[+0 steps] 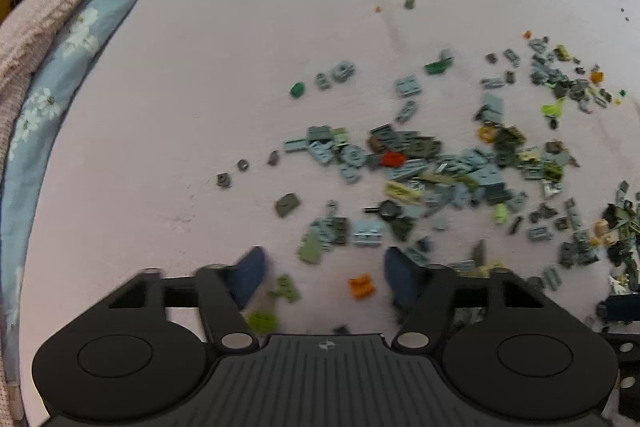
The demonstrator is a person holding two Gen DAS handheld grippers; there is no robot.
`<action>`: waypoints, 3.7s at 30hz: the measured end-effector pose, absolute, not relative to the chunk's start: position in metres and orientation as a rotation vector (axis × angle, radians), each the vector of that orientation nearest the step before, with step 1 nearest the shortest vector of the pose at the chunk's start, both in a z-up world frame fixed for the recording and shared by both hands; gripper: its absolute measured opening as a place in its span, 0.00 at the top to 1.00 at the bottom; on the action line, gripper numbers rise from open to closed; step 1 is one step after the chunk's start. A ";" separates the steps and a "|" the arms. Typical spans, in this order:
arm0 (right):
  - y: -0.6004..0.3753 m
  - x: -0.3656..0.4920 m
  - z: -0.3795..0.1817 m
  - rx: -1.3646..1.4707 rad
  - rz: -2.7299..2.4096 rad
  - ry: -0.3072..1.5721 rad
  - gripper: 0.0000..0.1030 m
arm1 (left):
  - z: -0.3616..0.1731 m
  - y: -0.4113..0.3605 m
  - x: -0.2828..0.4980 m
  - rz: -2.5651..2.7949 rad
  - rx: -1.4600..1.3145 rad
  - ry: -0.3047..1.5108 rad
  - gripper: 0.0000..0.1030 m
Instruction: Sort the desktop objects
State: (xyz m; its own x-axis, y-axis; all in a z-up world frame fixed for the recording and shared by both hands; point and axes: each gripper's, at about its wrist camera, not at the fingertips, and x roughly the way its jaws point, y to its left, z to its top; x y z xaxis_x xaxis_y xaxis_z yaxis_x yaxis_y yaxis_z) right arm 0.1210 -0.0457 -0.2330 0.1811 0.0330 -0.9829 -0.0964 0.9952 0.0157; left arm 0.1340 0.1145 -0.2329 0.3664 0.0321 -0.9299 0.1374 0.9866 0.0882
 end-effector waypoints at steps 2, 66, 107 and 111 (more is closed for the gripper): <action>-0.047 0.122 -0.233 -0.052 0.089 1.390 0.67 | -0.236 0.125 0.139 -0.083 0.132 1.207 0.57; -0.001 0.118 -0.096 -0.063 0.119 1.130 0.78 | -0.107 0.124 0.085 -0.312 -0.055 1.065 0.87; -0.128 -0.012 0.023 -0.042 -0.009 0.880 0.78 | -0.012 -0.044 0.043 -0.514 0.140 0.909 0.87; -0.160 -0.032 0.030 -0.036 -0.007 0.874 0.78 | -0.006 -0.072 0.030 -0.505 0.131 0.908 0.87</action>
State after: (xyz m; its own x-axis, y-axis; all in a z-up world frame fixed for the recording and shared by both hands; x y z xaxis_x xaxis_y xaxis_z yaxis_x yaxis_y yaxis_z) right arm -0.0325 -0.1596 0.0301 0.6415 -0.0213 -0.7668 -0.0083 0.9994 -0.0348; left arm 0.0302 -0.0722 -0.0062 0.5079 -0.3637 -0.7809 0.4721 0.8758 -0.1009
